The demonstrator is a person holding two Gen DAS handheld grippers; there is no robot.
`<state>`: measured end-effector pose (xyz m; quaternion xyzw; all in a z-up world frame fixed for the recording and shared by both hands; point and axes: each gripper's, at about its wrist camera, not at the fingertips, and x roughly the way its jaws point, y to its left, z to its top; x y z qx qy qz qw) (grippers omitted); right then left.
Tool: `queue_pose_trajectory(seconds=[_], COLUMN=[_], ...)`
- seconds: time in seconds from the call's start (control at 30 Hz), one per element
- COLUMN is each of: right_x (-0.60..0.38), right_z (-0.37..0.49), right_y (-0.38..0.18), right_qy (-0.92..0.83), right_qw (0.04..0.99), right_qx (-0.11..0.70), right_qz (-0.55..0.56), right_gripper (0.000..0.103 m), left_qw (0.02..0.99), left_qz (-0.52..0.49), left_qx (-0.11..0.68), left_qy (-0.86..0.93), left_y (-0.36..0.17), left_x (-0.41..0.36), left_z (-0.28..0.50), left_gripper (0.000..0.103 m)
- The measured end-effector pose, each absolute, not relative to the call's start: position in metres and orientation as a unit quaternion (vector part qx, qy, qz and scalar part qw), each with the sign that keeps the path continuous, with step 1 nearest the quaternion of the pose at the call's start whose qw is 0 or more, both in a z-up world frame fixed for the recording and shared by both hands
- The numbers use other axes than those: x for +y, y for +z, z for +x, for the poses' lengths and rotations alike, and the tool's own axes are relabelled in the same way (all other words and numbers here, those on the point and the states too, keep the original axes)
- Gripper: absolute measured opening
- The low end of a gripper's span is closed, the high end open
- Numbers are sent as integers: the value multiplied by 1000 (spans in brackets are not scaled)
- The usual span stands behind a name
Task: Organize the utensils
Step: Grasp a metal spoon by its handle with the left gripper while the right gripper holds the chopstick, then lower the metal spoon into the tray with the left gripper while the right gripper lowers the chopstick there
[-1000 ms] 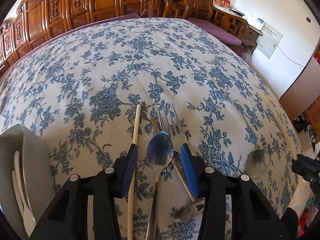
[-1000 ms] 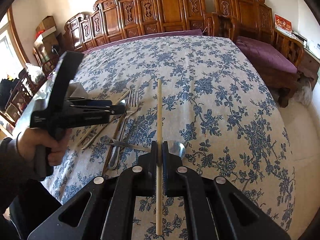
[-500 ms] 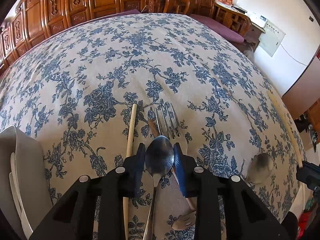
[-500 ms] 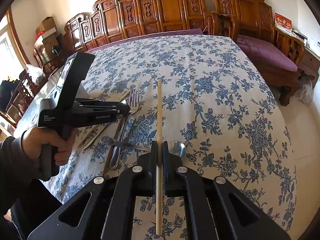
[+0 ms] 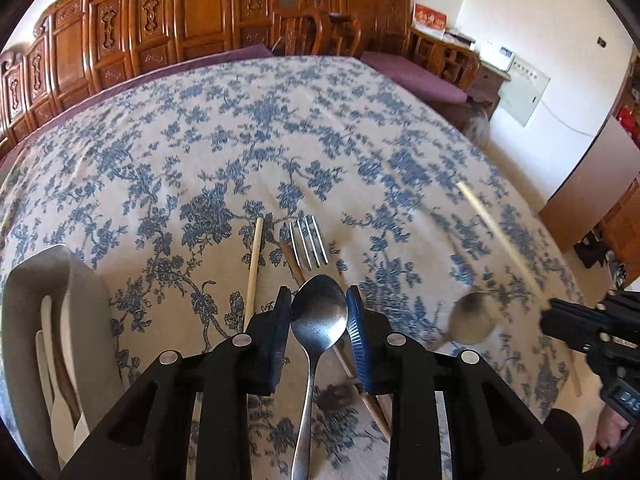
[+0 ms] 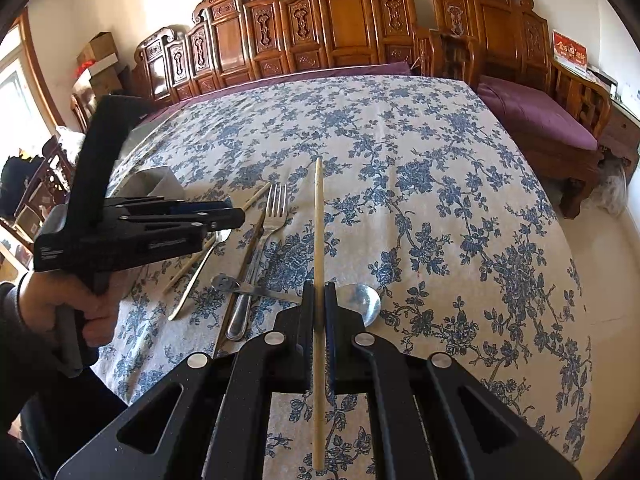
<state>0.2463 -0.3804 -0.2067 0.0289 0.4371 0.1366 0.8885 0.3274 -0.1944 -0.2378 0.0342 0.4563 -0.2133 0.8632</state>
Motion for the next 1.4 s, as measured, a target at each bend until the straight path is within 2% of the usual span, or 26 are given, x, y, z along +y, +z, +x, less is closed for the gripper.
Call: queue_pose_trajectory(seconds=[0.77, 1.13, 1.4], right_x=[-339, -306, -281], right_z=[229, 231, 247], right_y=[-183, -182, -184], right_qy=[174, 194, 206], right_qw=[895, 892, 889], right_qx=[410, 408, 407], right_qz=[4, -10, -17], right_gripper=[6, 6, 6], left_qw=[904, 915, 915], left_qz=[31, 15, 0], left_qx=[385, 377, 393], left_qy=[-184, -142, -94], left_y=[-151, -143, -164], left_x=[-149, -92, -41], left_z=[288, 291, 309], left_gripper=[26, 26, 26])
